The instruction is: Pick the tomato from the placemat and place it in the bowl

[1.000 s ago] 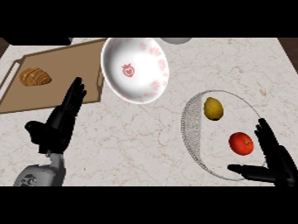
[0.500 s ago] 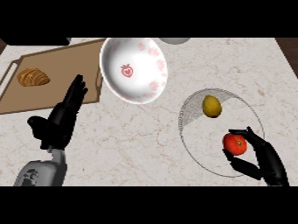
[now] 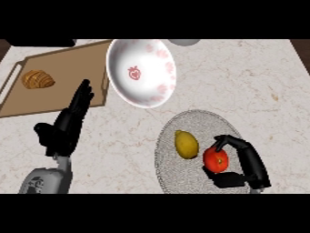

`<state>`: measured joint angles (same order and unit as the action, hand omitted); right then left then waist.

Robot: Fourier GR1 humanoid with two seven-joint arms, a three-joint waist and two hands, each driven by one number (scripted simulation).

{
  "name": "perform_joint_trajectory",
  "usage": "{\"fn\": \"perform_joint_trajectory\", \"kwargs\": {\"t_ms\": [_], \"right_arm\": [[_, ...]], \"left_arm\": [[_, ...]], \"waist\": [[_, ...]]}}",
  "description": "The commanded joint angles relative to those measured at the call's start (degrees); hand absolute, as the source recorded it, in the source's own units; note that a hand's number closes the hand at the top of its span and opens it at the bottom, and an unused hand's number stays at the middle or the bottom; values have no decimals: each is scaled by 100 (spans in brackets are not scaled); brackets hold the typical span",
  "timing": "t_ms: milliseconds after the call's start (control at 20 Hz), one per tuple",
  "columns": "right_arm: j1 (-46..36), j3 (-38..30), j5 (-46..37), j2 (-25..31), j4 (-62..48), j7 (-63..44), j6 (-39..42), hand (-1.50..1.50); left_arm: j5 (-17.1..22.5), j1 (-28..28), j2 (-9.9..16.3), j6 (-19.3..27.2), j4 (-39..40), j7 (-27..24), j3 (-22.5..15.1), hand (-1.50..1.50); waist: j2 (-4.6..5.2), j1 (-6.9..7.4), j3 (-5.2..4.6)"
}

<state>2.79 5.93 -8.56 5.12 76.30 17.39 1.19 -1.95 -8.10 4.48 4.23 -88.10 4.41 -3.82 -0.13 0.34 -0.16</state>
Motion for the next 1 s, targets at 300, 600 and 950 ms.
{"fn": "perform_joint_trajectory", "kwargs": {"t_ms": [300, 600, 950], "right_arm": [[-1395, 3267, 847, -506, 810, 1298, -1464, 150], [-1326, 4618, 817, -511, 1549, 1979, -3789, 150], [-1652, 4774, -456, -512, 2671, 167, -4847, 150]], "left_arm": [[-25, -196, -133, -61, 74, 93, -186, 0], [87, -3, 45, -140, -86, 152, -2, 0], [-53, -44, -71, 14, 297, -192, 83, 0]], "waist": [[18, 366, 41], [-24, 137, 20], [-2, -66, 9]]}}
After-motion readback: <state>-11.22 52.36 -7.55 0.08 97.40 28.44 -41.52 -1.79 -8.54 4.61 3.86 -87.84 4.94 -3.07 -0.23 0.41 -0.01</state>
